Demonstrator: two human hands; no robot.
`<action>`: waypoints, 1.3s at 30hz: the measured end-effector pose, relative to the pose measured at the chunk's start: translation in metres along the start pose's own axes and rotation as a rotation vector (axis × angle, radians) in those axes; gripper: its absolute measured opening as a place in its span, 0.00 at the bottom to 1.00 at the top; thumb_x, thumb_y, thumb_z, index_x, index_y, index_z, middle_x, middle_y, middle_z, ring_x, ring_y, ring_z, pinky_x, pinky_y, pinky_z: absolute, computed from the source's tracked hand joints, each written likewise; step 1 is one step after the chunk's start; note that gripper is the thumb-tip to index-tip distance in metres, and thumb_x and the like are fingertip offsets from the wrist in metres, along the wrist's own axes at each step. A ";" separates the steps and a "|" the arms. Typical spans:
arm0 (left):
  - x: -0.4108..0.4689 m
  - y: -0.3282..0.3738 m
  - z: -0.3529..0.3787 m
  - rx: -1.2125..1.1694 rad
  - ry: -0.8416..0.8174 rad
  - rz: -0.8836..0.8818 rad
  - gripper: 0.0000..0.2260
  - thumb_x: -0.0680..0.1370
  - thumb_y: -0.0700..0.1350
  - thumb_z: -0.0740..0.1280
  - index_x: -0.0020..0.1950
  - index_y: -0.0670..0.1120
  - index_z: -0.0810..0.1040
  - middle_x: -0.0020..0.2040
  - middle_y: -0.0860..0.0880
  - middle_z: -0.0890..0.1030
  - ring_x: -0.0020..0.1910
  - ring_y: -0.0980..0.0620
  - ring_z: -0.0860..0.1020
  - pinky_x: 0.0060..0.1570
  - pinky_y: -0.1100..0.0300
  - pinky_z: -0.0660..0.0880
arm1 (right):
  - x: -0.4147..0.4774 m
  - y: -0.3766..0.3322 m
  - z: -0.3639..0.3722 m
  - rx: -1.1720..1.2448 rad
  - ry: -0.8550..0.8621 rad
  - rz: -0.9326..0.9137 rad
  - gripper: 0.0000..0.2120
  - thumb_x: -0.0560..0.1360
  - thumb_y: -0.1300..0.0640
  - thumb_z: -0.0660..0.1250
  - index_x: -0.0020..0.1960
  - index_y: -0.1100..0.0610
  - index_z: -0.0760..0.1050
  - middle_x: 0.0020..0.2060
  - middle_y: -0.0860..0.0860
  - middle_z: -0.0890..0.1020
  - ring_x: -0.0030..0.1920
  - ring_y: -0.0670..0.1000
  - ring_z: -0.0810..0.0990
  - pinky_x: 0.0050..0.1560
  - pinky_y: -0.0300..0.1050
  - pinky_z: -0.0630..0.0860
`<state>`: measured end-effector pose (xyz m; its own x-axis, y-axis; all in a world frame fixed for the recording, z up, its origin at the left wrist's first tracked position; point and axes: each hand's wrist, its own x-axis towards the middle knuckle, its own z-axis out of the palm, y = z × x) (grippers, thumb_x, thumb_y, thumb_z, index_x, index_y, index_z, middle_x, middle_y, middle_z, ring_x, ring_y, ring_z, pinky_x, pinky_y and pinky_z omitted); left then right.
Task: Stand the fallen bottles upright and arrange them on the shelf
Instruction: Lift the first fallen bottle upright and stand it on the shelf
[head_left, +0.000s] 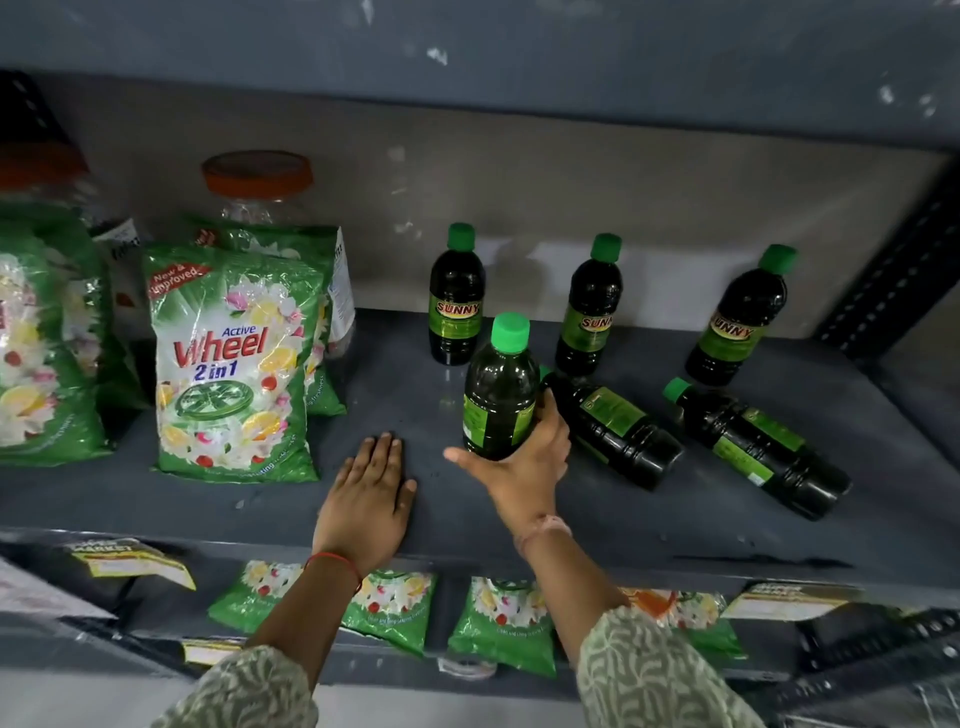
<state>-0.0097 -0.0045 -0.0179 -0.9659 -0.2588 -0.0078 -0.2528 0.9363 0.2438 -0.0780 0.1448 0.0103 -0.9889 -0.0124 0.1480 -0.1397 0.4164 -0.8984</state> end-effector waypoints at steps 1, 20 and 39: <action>0.000 0.000 -0.001 0.000 -0.001 0.003 0.41 0.65 0.61 0.30 0.75 0.45 0.46 0.78 0.48 0.49 0.77 0.51 0.46 0.75 0.55 0.44 | -0.001 -0.003 0.004 -0.011 0.051 0.001 0.55 0.52 0.44 0.80 0.71 0.57 0.55 0.65 0.58 0.65 0.67 0.58 0.61 0.67 0.59 0.59; -0.002 0.003 -0.005 -0.017 -0.034 -0.004 0.30 0.74 0.56 0.41 0.75 0.45 0.47 0.78 0.48 0.49 0.77 0.50 0.47 0.76 0.55 0.45 | 0.023 0.019 -0.019 0.191 -0.340 0.031 0.37 0.65 0.66 0.74 0.68 0.56 0.59 0.59 0.54 0.75 0.60 0.51 0.72 0.67 0.55 0.68; -0.002 0.003 -0.007 -0.028 -0.045 -0.003 0.32 0.72 0.56 0.40 0.75 0.44 0.47 0.78 0.47 0.49 0.77 0.50 0.47 0.76 0.54 0.45 | 0.042 0.026 -0.036 0.150 -0.539 0.043 0.37 0.66 0.68 0.72 0.70 0.57 0.58 0.64 0.54 0.72 0.66 0.55 0.70 0.70 0.57 0.65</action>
<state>-0.0084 -0.0024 -0.0105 -0.9668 -0.2501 -0.0522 -0.2547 0.9283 0.2708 -0.1216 0.1884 0.0079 -0.8742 -0.4777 -0.0871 -0.0653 0.2934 -0.9538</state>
